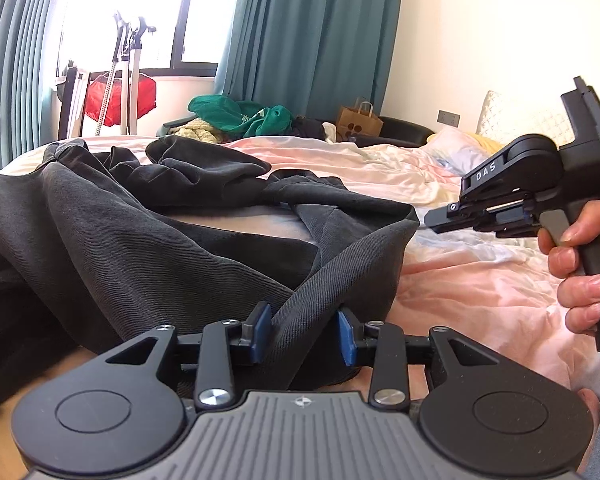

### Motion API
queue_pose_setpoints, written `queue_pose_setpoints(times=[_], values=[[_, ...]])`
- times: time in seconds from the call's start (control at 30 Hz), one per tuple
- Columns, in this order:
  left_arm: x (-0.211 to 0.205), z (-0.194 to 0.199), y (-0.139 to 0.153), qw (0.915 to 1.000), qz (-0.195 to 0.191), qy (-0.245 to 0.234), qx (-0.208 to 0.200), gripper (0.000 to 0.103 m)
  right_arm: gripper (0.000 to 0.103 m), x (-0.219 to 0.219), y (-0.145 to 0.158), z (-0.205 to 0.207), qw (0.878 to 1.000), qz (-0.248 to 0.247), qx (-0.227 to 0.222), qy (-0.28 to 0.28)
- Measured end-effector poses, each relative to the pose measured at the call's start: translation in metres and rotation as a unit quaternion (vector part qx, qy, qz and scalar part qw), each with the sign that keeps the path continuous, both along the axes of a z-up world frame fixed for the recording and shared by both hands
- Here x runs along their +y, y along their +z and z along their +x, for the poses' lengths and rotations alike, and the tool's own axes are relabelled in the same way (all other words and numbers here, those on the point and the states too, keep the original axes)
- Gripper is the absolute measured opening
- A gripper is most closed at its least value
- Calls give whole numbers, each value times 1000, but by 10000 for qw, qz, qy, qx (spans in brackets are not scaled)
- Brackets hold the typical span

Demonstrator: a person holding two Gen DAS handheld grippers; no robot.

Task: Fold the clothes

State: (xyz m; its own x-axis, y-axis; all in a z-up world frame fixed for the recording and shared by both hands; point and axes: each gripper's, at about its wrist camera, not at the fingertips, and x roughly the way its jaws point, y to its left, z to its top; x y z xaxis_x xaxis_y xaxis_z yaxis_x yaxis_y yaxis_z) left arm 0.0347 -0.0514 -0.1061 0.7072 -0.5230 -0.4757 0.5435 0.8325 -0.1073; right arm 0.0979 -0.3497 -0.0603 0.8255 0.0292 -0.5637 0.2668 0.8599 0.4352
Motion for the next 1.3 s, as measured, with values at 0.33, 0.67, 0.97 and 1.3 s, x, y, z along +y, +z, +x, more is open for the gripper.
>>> queue_pose_setpoints(times=[0.33,0.67,0.97,1.3], values=[[0,0,-1,9999,7,98,128,40,75,37,24,96,9774,-1683,-130,1270],[-6,3,0,9998,16,158,82,41,60,35,-46,182,9558,-2374,606,1623],[-10,8,2,9999,-96,74,9,42,7,-15,-3,152,9848,-1539,-304,743],[-3,-5,24,9981,-333,-21,-522,72,5,-142,-8,70,9863,-38,-365,-1609]])
